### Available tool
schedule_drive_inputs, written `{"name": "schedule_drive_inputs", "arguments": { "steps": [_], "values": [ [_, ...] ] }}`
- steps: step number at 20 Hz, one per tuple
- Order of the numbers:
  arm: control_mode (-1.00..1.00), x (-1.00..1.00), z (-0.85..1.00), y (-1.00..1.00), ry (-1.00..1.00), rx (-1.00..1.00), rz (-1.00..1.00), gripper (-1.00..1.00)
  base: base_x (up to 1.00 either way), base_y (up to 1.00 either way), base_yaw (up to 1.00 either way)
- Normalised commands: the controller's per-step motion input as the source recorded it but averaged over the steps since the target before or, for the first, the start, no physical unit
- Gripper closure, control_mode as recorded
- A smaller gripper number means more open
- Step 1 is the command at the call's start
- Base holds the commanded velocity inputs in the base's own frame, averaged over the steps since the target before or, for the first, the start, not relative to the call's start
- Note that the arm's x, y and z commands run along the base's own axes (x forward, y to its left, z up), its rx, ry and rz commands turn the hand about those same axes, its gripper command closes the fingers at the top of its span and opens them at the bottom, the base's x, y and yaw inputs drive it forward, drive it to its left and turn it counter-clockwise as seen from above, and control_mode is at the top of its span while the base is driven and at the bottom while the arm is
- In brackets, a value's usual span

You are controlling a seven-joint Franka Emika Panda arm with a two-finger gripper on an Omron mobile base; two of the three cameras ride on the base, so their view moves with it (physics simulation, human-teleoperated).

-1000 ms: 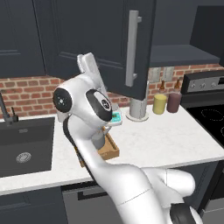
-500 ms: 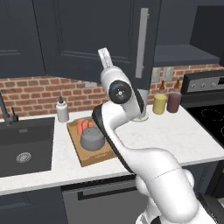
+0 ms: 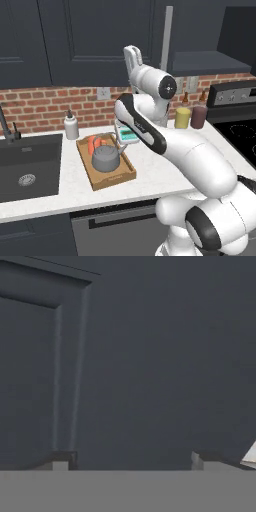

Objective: Pick the kettle from the counter and place it on the tray. Then pick the mug from the cabinet and place it on the tray. Then close the cabinet doors.

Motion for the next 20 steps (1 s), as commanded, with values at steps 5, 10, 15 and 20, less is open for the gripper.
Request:
{"name": "schedule_drive_inputs", "arguments": {
  "steps": [5,10,15,20],
  "values": [
    [-1.0,0.88,0.1,0.0,0.02,0.05,0.05,-1.0,0.0,0.0,0.0],
    [-1.0,0.84,0.0,0.0,0.05,0.01,0.0,-1.0,0.0,0.0,0.0],
    [-1.0,0.61,0.0,0.0,0.0,0.0,0.0,-1.0,0.0,0.0,0.0],
    [-1.0,0.27,0.0,0.0,0.0,0.0,0.0,-1.0,0.0,0.0,0.0]
  ]
}}
